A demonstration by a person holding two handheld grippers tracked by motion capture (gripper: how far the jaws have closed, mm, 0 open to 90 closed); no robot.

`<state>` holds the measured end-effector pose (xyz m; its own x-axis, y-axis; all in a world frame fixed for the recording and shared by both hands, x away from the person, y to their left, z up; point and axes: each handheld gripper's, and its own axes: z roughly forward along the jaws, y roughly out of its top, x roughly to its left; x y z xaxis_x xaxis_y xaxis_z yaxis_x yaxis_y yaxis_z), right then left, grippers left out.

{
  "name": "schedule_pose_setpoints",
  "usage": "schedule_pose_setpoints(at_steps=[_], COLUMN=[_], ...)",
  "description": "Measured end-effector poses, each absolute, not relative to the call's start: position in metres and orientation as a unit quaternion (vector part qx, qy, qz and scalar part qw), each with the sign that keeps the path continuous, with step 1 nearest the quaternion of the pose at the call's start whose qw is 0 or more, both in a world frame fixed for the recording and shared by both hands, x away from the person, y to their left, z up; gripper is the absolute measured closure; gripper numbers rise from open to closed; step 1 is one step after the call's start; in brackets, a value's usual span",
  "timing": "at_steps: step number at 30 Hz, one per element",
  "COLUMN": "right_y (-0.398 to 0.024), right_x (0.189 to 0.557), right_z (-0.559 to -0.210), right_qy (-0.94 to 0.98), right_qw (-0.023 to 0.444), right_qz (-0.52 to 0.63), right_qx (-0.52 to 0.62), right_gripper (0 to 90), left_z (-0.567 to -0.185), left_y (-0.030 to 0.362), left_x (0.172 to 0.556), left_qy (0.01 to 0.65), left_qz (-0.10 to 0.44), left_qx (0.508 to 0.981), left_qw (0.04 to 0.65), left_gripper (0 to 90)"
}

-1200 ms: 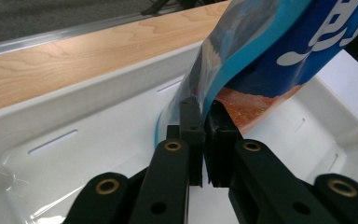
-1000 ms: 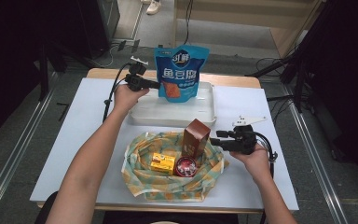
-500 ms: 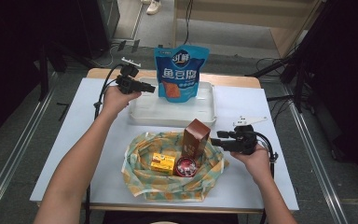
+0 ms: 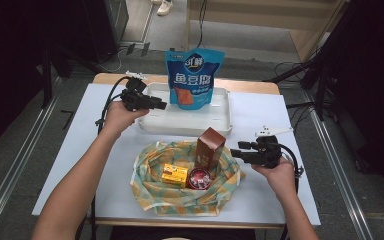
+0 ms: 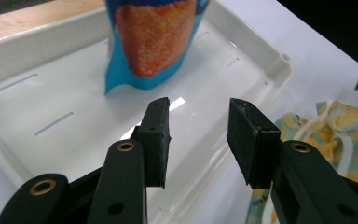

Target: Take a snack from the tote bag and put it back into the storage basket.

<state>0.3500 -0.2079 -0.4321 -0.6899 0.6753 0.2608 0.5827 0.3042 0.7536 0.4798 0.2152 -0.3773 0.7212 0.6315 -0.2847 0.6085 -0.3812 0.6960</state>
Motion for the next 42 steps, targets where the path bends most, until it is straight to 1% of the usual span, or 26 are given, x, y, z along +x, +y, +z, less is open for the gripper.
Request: schedule_pose_setpoints(at_steps=[6,17,20,24,27,36,42], right_y=[-0.208,-0.197,-0.195,-0.193,-0.193,-0.190,-0.184], right_x=[0.347,0.332,0.328,0.321,0.318,0.316,0.315], right_z=[-0.427,-0.420,-0.419,-0.418,-0.417,-0.414,-0.411], right_qy=[0.803,0.810,0.816,0.819,0.819,0.823,0.831], right_qw=[0.057,0.051,0.053,0.052,0.051,0.040,0.039], right_qz=[0.436,0.441,0.433,0.432,0.433,0.441,0.440], right_qx=[0.404,0.384,0.379,0.375,0.373,0.357,0.338], right_gripper=[49.8,49.1,48.7,48.2,47.8,47.2,45.9], left_z=[-0.378,-0.383,-0.385,-0.386,-0.387,-0.398,-0.406], left_y=[0.215,0.218,0.220,0.220,0.222,0.224,0.227], left_x=[0.464,0.438,0.431,0.422,0.412,0.387,0.380], left_qy=[0.363,0.360,0.361,0.359,0.360,0.350,0.349], left_qz=[0.005,-0.010,-0.014,-0.016,-0.015,-0.021,-0.022], left_qx=[0.838,0.838,0.839,0.840,0.835,0.838,0.841], left_qw=[0.407,0.410,0.407,0.405,0.417,0.418,0.412], left_gripper=[56.9,53.5,51.2,50.6,50.7,48.4,48.3])
